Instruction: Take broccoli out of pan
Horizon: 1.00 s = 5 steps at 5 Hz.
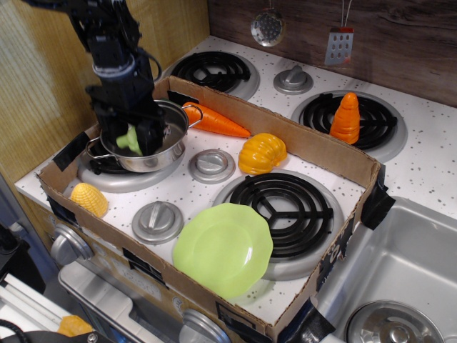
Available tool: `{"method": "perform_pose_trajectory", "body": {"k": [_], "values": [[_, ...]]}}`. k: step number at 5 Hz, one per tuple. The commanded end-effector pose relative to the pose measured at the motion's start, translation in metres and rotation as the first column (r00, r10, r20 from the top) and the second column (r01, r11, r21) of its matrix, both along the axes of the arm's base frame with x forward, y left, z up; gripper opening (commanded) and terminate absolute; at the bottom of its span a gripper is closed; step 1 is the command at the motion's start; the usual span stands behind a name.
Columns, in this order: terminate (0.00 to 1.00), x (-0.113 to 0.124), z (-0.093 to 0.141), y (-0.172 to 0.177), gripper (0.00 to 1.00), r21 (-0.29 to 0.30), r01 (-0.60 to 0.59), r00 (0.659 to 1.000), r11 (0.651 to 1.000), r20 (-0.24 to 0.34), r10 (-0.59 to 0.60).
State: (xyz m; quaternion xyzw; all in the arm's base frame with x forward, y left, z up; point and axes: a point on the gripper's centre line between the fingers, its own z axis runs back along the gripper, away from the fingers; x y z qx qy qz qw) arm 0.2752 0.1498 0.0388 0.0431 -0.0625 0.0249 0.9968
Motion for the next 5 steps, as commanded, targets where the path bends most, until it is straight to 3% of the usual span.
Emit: {"method": "perform_pose_trajectory", "body": {"k": [1, 3, 4, 5], "values": [[0.00, -0.019, 0.064, 0.000, 0.00, 0.136, -0.086, 0.996, 0.987, 0.047, 0.080], [0.00, -0.051, 0.064, 0.009, 0.00, 0.078, -0.167, 0.985, 0.983, -0.018, 0.169], [0.00, -0.057, 0.058, -0.002, 0.00, 0.055, -0.193, 0.980, 0.980, -0.034, 0.195], [0.00, -0.071, 0.035, -0.029, 0.00, -0.005, -0.265, 0.964, 0.964, -0.022, 0.265]]}}
